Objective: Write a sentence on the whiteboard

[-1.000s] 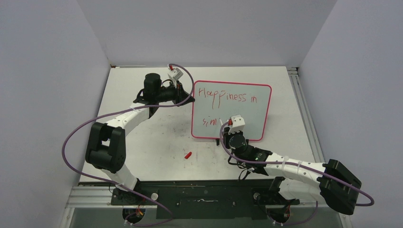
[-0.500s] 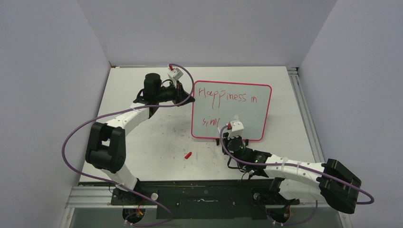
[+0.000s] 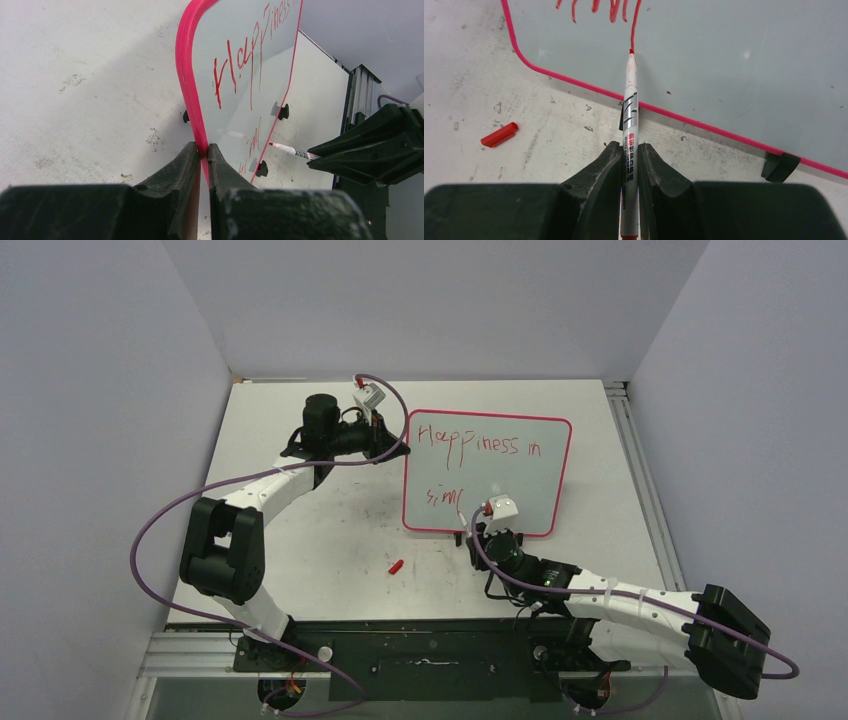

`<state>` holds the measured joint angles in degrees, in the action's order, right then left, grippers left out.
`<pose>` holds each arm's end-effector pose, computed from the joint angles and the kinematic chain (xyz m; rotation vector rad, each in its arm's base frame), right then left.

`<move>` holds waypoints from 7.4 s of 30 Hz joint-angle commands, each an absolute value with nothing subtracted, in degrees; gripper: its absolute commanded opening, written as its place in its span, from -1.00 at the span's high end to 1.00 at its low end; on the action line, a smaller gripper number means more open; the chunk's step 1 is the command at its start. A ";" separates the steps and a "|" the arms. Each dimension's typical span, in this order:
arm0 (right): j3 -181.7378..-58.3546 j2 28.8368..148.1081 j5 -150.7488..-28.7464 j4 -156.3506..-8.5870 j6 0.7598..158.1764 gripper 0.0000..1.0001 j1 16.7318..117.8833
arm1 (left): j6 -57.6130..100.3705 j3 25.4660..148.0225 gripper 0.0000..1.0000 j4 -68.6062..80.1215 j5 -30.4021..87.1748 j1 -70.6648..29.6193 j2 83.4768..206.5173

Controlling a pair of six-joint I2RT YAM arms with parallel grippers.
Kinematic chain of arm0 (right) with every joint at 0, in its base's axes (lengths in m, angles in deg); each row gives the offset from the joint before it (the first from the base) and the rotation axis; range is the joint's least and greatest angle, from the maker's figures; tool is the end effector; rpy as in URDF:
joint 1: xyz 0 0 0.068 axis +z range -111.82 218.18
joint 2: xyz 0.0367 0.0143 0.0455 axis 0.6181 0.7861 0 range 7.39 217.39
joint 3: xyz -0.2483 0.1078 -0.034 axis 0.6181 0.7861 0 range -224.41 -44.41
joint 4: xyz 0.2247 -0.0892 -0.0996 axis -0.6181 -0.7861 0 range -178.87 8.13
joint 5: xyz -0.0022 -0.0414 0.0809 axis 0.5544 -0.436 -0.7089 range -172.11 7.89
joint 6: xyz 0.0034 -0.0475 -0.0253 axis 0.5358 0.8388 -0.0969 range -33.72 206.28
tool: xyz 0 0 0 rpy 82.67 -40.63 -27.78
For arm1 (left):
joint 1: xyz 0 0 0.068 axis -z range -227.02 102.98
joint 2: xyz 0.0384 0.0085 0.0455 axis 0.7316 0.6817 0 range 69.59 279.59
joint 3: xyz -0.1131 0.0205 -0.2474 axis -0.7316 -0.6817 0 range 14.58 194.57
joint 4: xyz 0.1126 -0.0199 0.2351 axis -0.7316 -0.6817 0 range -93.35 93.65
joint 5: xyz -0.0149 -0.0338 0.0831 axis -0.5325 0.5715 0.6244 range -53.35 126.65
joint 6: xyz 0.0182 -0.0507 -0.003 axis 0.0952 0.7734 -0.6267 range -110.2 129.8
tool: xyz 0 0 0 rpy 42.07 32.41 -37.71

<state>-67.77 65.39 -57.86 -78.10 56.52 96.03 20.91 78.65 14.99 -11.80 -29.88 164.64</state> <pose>0.1225 0.1676 0.1929 -0.2589 2.0789 0.4942 0.3515 -0.1363 0.2690 0.6876 1.8281 -1.1325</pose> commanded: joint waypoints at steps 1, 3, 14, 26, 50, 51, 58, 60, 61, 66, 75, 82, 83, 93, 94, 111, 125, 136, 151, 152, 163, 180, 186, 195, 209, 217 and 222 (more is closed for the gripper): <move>-72.70 64.96 -54.60 -75.19 60.53 0.89 96.13 | 19.99 79.88 1.00 17.63 -13.59 -30.06 161.65; -73.73 66.54 -53.97 -73.94 62.28 0.89 95.58 | 19.99 79.92 1.00 17.62 -13.62 -30.06 161.59; -73.97 68.84 -54.29 -70.67 64.32 0.89 92.77 | 19.99 80.01 1.00 17.49 -13.58 -30.06 161.75; -73.45 70.28 -57.12 -69.57 64.78 0.89 91.07 | 19.99 80.04 1.00 17.53 -13.58 -30.06 162.01; -72.33 69.45 -54.67 -75.15 61.13 0.89 90.47 | 20.08 80.06 1.00 17.54 -13.57 -30.06 161.69; -72.21 69.11 -54.54 -75.50 61.00 0.89 90.45 | 20.08 80.07 1.00 17.54 -13.60 -30.06 161.70; -71.21 67.00 -53.79 -77.79 59.89 0.89 90.48 | 20.08 80.01 1.00 17.63 -13.66 -30.05 161.61; -70.90 66.71 -53.87 -78.42 59.45 0.89 90.48 | 20.17 79.98 1.00 17.56 -13.68 -30.06 161.57; -70.79 66.57 -53.90 -78.65 59.29 0.89 90.44 | 20.17 79.97 1.00 17.62 -13.63 -30.06 161.64; -70.08 66.91 -55.06 -78.23 59.16 0.89 90.97 | 20.17 79.97 1.00 17.67 -13.70 -29.97 161.57; -70.31 69.94 -55.59 -74.76 59.96 0.89 93.75 | 20.17 79.95 1.00 17.69 -13.71 -29.97 161.61; -71.05 72.47 -56.00 -72.86 60.37 0.89 94.25 | 20.17 79.97 1.00 17.71 -13.67 -30.05 161.61; -71.17 72.58 -55.96 -72.72 60.48 0.89 94.23 | 20.17 80.04 1.00 17.72 -13.63 -30.06 161.61; -71.02 71.69 -55.87 -72.76 60.53 0.89 94.17 | 20.17 79.88 1.00 17.72 -13.66 -30.06 161.28; -71.01 71.74 -56.04 -72.62 60.57 0.89 94.24 | 20.17 79.89 1.00 17.72 -13.71 -30.06 161.31; -71.99 64.52 -56.00 -77.82 62.56 0.89 94.07 | 19.87 79.93 1.00 17.33 -13.84 -30.15 161.69; -71.90 63.63 -56.78 -76.55 65.70 0.89 90.21 | 19.47 79.97 1.00 16.93 -13.71 -30.10 162.10; -73.14 64.74 -54.53 -75.49 67.05 0.89 89.07 | 19.51 80.05 1.00 16.84 -13.88 -30.10 161.96; -73.68 67.71 -55.31 -76.00 66.41 0.89 87.77 | 19.55 80.07 1.00 16.92 -13.93 -30.15 161.79; -73.65 67.76 -55.52 -76.51 65.98 0.89 87.76 | 19.60 80.09 1.00 16.92 -14.00 -30.15 161.79; -68.51 65.42 -59.98 -80.20 58.75 0.89 87.88 | 19.91 79.99 1.00 17.28 -14.19 -30.15 161.52; -71.03 60.06 -52.50 -85.60 58.99 0.89 93.42 | 20.08 79.93 1.00 17.47 -14.18 -30.15 161.29; -72.45 62.94 -52.26 -83.90 62.19 0.89 91.13 | 20.08 79.90 1.00 17.45 -14.20 -30.15 161.44; -72.24 65.17 -52.77 -82.37 62.21 0.89 90.39 | 20.08 80.10 1.00 17.41 -14.19 -30.15 161.70; -69.94 66.05 -55.44 -85.17 57.29 0.89 90.16 | 20.25 80.02 1.00 17.53 -14.41 -30.14 161.52; -68.05 65.26 -56.69 -86.30 54.59 0.89 90.24 | 20.35 80.02 1.00 17.72 -14.37 -30.15 161.41; -68.58 64.32 -56.46 -86.36 55.32 0.89 90.42 | 20.37 79.91 1.00 17.72 -14.37 -30.15 161.44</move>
